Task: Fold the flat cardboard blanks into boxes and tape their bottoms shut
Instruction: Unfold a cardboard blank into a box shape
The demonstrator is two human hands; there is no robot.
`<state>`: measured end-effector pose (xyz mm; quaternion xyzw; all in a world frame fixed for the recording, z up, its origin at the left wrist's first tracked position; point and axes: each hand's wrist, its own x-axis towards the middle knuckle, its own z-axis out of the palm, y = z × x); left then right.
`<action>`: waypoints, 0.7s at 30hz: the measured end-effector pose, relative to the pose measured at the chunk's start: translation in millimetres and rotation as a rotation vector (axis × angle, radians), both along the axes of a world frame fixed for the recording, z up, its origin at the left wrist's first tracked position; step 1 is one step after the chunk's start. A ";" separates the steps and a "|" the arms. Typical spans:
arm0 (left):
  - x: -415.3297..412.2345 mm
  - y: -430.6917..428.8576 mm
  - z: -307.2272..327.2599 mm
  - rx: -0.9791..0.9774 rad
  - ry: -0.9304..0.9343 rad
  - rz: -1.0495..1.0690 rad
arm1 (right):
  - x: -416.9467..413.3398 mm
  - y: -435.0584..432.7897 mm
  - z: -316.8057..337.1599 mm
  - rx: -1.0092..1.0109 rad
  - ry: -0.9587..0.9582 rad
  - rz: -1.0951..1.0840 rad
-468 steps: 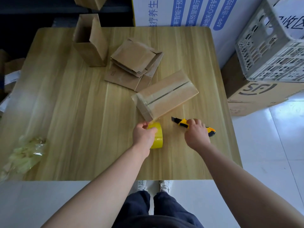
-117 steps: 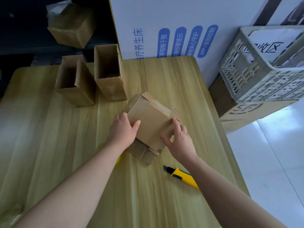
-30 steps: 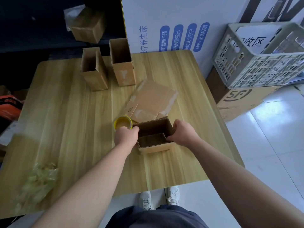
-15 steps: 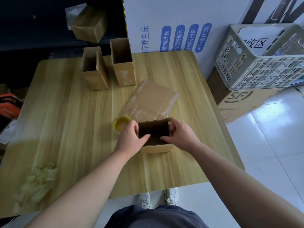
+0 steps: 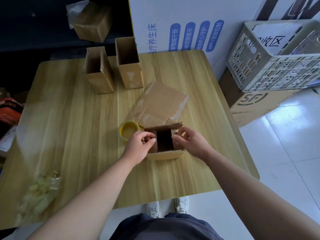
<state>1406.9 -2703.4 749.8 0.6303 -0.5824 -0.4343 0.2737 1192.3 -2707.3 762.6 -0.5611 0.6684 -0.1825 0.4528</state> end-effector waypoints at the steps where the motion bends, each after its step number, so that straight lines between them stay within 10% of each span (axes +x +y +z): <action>1: 2.0 0.9 -1.8 0.003 -0.010 -0.019 | -1.5 -0.1 -2.6 0.009 0.002 0.011; 10: 19.0 6.3 3.5 0.011 -0.120 -0.290 | -6.0 -10.5 -13.1 0.029 0.012 -0.008; 21: 15.8 7.2 -11.2 -0.006 -0.082 -0.060 | -14.6 -18.1 11.8 0.041 -0.069 0.046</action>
